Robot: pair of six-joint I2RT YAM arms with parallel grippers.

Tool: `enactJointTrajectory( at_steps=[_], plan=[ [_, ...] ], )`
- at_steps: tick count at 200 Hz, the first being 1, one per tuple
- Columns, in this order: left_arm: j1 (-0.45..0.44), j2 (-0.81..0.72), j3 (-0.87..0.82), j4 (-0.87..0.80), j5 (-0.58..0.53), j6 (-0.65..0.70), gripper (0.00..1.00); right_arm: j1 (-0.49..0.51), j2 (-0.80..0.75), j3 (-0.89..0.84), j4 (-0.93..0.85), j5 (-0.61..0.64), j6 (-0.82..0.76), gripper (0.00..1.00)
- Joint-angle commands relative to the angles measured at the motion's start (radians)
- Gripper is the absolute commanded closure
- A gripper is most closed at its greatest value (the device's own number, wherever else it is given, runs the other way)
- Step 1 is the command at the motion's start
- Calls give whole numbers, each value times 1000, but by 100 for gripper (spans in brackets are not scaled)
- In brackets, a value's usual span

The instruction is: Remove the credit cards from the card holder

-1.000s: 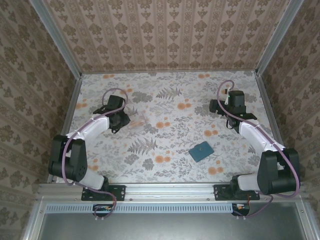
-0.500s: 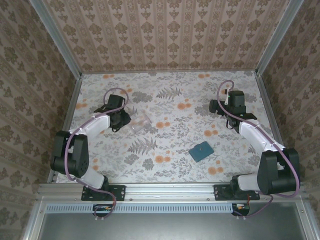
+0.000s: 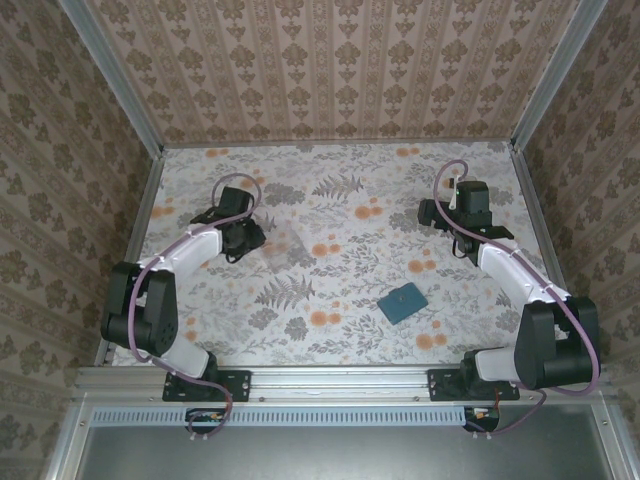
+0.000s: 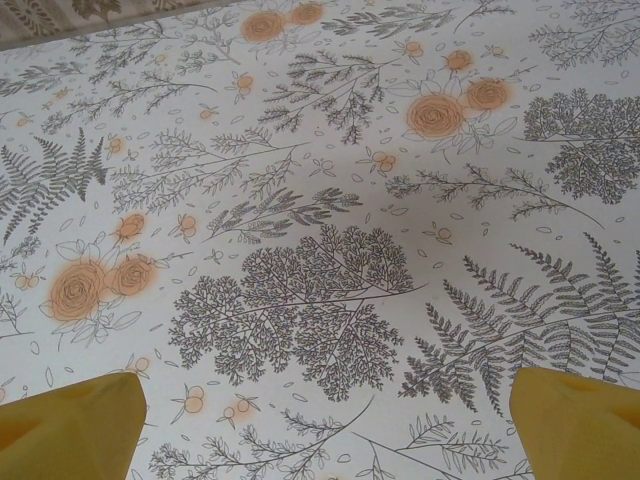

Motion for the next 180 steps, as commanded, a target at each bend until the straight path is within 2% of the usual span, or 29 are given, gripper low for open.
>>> enactJointTrajectory(
  at_steps=[1,95,180],
  plan=[
    [-8,-12,32,-22,19,11,78,6,-12,27,-26,-23,11,5],
    [-32,37,30,-18,39,6,81,11,-8,29,-30,-20,9,5],
    [-47,18,35,-39,28,-6,79,15,-6,34,-34,-17,5,5]
  ],
)
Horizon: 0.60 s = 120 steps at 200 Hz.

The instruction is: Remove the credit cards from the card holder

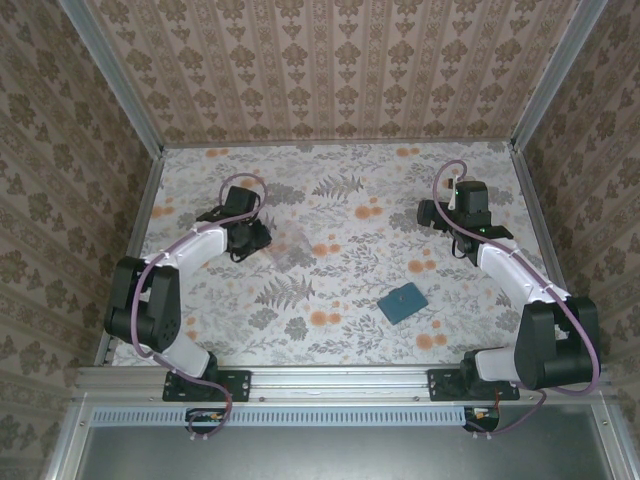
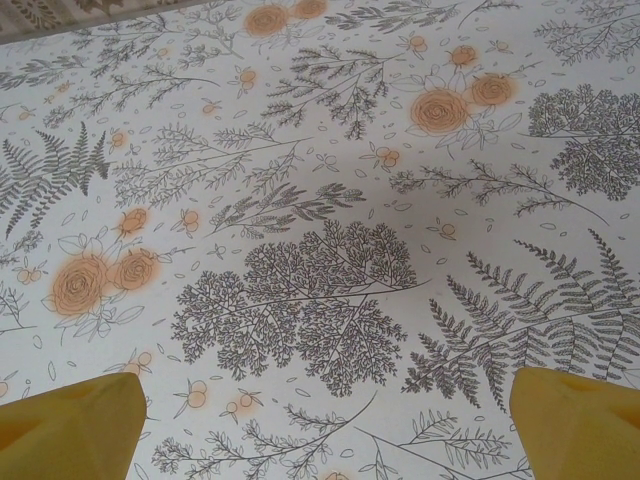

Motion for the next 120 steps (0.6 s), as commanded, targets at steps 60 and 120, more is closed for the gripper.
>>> enactJointTrajectory(
  at_steps=[60,120],
  plan=[
    [-42,-29,32,-57,-1,-23,78,9,-2,33,-20,-18,7,5],
    [-73,-50,38,-69,-19,-60,76,12,-2,33,-19,-21,7,5]
  ],
)
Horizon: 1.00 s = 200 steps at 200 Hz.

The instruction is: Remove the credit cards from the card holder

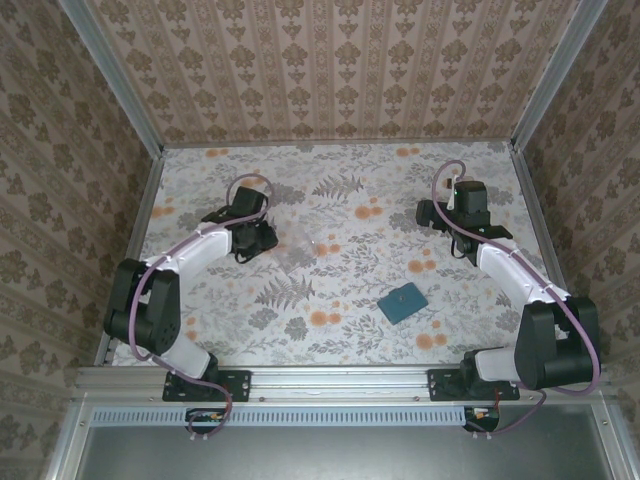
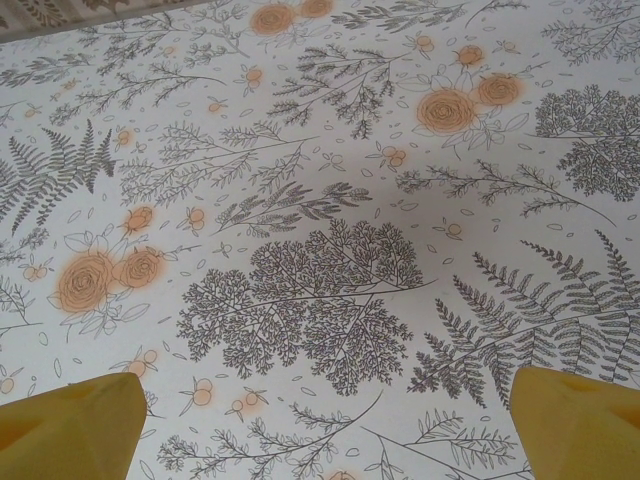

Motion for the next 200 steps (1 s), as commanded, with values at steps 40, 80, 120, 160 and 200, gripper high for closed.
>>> enactJointTrajectory(
  at_steps=[40,80,120,160,200],
  plan=[
    [-39,-31,17,-33,-29,-76,76,9,-4,29,-16,-24,9,5],
    [-39,-8,7,-45,-50,-102,75,11,-5,28,-16,-26,10,5],
    [-39,15,-5,-30,-52,-109,76,11,-4,26,-13,-26,10,5],
    [-66,47,-4,-14,-36,-109,76,11,-5,24,-13,-26,10,5],
    [-71,60,3,-9,-33,-103,83,11,-6,24,-14,-21,7,5]
  ],
)
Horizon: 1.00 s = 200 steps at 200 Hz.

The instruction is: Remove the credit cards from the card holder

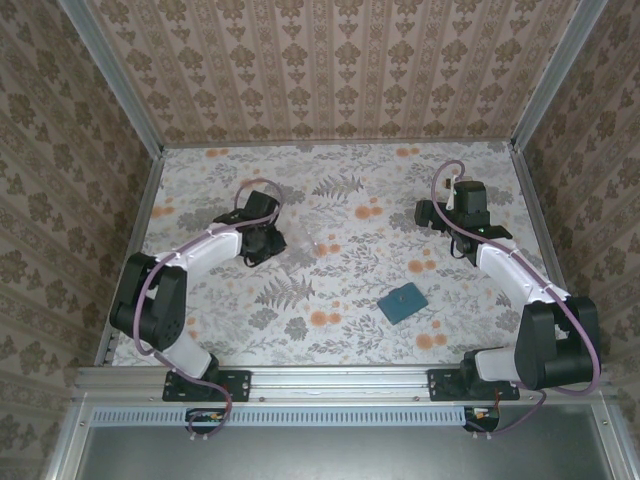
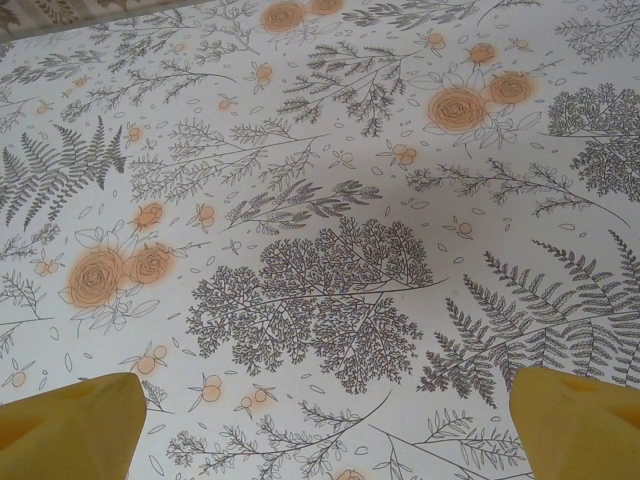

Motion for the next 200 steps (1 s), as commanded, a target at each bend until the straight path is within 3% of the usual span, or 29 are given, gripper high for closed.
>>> enactJointTrajectory(
  at_steps=[1,49,87,160,200],
  plan=[
    [-7,13,2,-3,0,-7,83,7,-5,25,-14,-7,7,5],
    [-9,23,67,-56,-13,69,89,7,-3,25,-14,-7,7,5],
    [-8,79,197,-147,-23,194,100,7,-6,30,-19,-2,2,5],
    [-10,408,754,-430,3,462,100,21,-30,45,-61,22,-3,5],
    [-17,594,1025,-545,-1,505,100,32,-59,49,-105,34,2,5]
  ],
)
